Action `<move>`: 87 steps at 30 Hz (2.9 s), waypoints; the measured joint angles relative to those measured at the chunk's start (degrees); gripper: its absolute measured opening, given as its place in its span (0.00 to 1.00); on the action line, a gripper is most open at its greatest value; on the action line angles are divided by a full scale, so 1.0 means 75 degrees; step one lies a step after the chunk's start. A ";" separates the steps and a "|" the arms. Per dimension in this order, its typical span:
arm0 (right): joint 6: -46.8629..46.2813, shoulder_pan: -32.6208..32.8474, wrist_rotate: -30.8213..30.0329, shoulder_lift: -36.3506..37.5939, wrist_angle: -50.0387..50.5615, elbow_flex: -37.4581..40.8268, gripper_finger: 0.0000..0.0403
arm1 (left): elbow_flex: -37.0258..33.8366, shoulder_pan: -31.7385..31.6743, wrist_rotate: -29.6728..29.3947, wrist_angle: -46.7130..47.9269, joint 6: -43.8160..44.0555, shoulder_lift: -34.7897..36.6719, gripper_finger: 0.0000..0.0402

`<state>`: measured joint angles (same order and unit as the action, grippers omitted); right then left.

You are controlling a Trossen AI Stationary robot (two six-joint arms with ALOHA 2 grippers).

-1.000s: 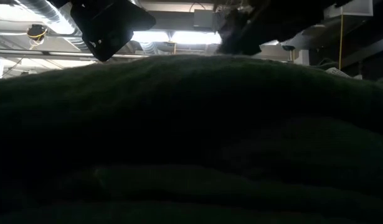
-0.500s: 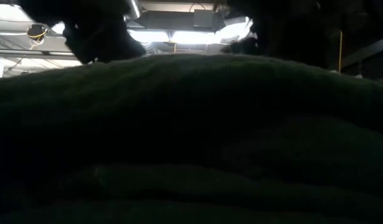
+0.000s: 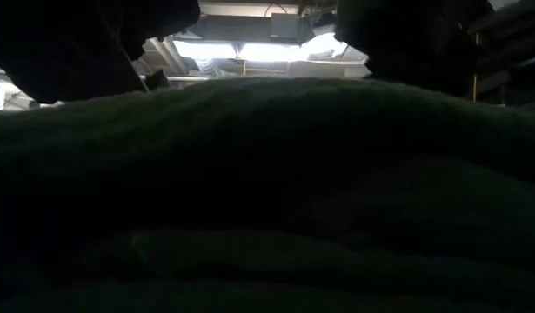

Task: Fold Laundry from Bin
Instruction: Fold the green polo shirt

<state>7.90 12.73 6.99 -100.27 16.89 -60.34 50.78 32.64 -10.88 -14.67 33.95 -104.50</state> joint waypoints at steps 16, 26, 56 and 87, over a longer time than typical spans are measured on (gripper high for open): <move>0.0532 0.0151 0.2138 0.0061 0.3748 -0.0012 0.02 | 0.0000 0.0000 -0.0020 0.0037 0.0041 -0.0031 0.40; 0.0684 0.0362 0.2193 0.0061 0.4677 -0.0009 0.03 | 0.0000 0.0000 -0.0095 0.0060 0.0021 -0.0031 0.40; 0.0524 0.0350 0.2393 0.0061 0.3812 -0.0003 0.13 | 0.1157 -0.1090 -0.0128 -0.3031 -0.1636 -0.2546 0.40; 0.0594 0.0256 -0.0195 0.0265 0.4469 -0.3103 0.40 | 0.1137 -0.1052 -0.0070 -0.2504 -0.1623 -0.2555 0.39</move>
<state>12.36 14.66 5.53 -98.28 50.41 -83.61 59.31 24.75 -11.40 -33.45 21.78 -123.66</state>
